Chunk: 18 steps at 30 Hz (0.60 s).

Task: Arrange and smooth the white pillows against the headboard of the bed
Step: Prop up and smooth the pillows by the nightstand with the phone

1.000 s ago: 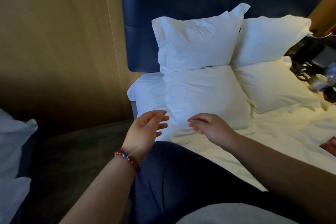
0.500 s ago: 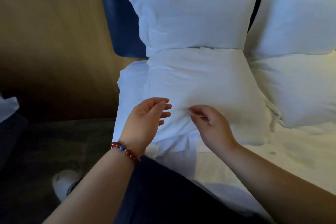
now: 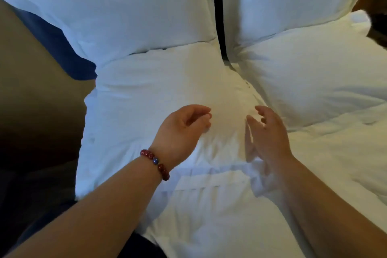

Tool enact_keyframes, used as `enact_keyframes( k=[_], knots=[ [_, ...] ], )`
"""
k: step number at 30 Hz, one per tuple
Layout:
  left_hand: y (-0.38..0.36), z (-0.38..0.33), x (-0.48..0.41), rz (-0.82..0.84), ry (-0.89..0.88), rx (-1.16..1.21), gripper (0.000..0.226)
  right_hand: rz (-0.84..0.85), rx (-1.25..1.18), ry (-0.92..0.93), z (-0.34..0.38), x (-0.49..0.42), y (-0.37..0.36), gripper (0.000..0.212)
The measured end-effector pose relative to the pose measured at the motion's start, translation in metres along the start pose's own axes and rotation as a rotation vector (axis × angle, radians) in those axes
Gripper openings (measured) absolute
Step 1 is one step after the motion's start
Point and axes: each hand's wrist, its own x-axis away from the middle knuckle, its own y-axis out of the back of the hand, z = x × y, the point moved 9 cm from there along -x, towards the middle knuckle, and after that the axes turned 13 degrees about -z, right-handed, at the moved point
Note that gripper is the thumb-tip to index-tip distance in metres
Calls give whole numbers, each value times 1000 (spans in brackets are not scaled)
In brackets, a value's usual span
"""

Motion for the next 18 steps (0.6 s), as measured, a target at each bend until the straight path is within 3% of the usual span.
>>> enact_keyframes(
  k=[3, 5, 6, 8, 9, 15, 18],
  knots=[
    [-15, -34, -18, -95, -376, -227, 20, 52, -16, -145, -26, -13, -13, 36],
    [-35, -55, -30, -121, -715, -585, 38, 65, 21, -127, -32, -17, -21, 41],
    [-46, -52, -41, -104, -773, -819, 50, 74, 41, -127, -34, -18, -25, 42],
    [-62, -29, -61, -28, -699, -1183, 69, 110, 72, -149, -41, -21, -35, 36],
    [-66, -17, -65, -5, -665, -1257, 74, 129, 76, -149, -44, -23, -39, 33],
    [-61, 13, -65, -45, -651, -1273, 75, 74, -84, -106, -40, -20, -35, 30],
    [-56, 21, -67, -66, -676, -1270, 74, 65, -251, -206, -42, -15, -34, 28]
  ],
)
